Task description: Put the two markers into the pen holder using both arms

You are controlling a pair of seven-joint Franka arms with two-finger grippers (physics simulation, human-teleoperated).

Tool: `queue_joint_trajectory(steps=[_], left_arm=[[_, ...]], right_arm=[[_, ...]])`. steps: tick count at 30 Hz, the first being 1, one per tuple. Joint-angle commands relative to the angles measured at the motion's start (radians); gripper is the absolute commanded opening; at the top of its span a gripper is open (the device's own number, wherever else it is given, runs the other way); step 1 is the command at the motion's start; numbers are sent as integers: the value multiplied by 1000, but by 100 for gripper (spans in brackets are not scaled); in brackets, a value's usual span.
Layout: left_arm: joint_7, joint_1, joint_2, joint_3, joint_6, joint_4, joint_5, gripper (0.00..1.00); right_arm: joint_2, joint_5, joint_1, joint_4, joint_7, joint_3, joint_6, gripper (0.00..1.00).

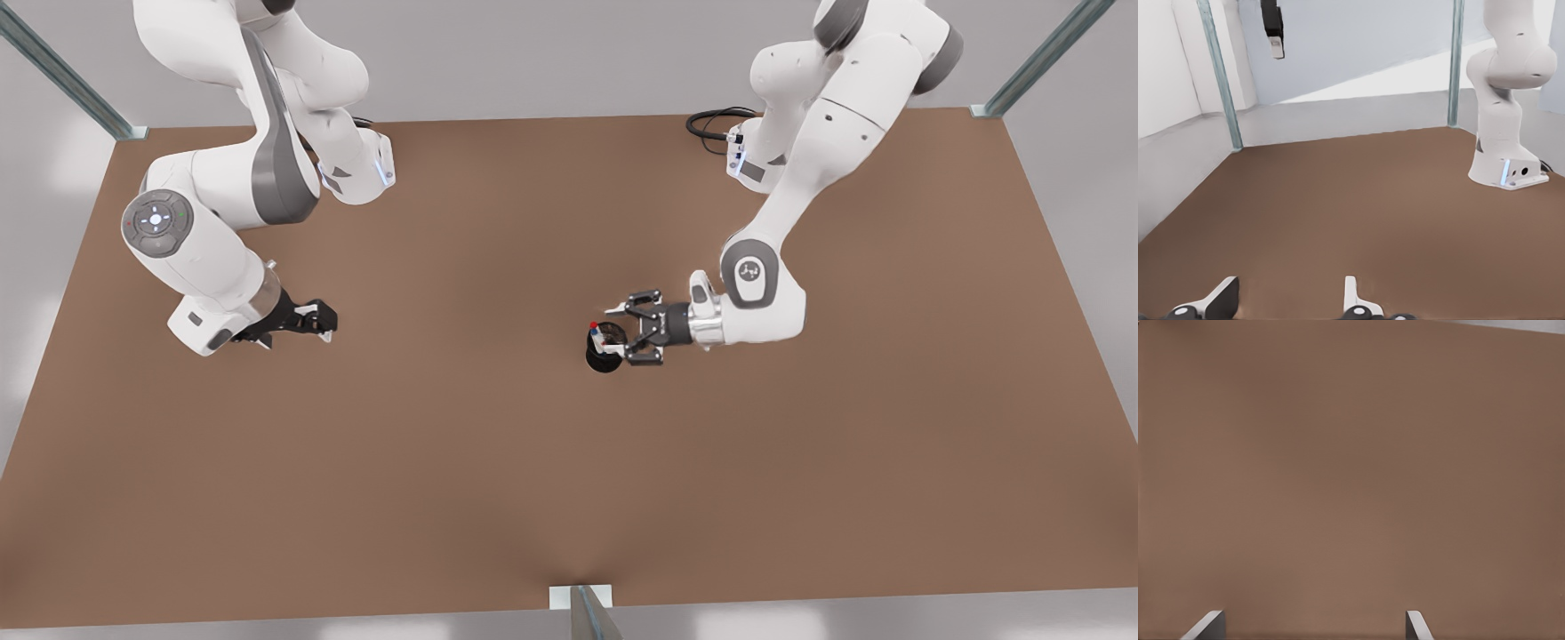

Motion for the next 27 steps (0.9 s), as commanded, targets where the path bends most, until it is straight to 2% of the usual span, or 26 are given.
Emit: queue_joint_trajectory(steps=[1,2,3,5,6,8,10,13,27], left_arm=[[-1220,27,-21,19,-14,145,496,100],[-1670,53,-15,23,-120,234,694,100],[-2150,61,-3,82,-345,369,912,100],[-2235,81,-23,128,-605,535,1319,100],[-2238,83,-59,131,-688,575,1397,100],[-2232,130,-156,151,-720,573,1383,100],[-2232,-107,-265,474,-721,489,1302,100],[-2238,-163,-227,484,-712,489,1360,100],[-2332,-143,-199,482,-715,504,1310,100]], right_arm=[[-1,1,-1,1,-55,0,-1,100],[-1,1,-1,1,-55,0,1,100],[1,0,-1,4,-55,0,1,100],[-9,1,-15,7,-55,-1,-4,100],[-7,1,-18,7,-56,-3,-11,100],[19,0,-27,65,-71,-4,-13,100],[39,3,-37,130,-85,-7,-27,100],[53,1,-40,127,-93,-6,-27,100],[54,3,-44,122,-104,-6,-31,100]])
